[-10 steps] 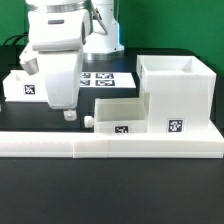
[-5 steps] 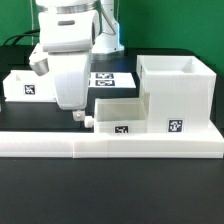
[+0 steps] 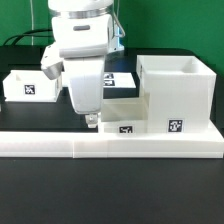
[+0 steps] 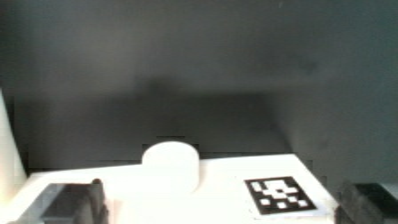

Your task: Assemble drawer

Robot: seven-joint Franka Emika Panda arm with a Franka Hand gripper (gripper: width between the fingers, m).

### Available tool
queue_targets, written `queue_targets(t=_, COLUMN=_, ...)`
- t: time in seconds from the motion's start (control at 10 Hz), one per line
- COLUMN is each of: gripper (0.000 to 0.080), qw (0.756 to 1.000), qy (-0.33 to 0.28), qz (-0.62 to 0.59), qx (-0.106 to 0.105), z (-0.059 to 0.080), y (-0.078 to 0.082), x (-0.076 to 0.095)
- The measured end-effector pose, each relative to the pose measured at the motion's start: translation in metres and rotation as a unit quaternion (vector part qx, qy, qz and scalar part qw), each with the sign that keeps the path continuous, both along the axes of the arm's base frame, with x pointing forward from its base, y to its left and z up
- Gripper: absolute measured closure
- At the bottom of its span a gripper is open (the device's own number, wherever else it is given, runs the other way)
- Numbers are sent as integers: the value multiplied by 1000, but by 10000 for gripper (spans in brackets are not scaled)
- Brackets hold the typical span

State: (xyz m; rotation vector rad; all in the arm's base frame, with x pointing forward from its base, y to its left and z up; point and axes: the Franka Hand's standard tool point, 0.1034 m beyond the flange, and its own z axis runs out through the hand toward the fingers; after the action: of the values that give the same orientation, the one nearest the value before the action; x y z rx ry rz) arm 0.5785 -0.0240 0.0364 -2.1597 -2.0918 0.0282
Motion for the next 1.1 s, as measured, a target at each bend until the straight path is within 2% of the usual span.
queue_targets(t=0.2, gripper=150, qw=1000, qy=4, qz=-31, qx=-3, z=0, y=12, x=0)
queue_targets(t=0.8, gripper=150, qw=1000, qy=5, qz=-24, qx=-2, z=-2, y=12, x=0)
queue_targets(t=1.1, gripper=150, qw=999, qy=30, qz=-9, qx=-23, z=-2, y=15, x=6)
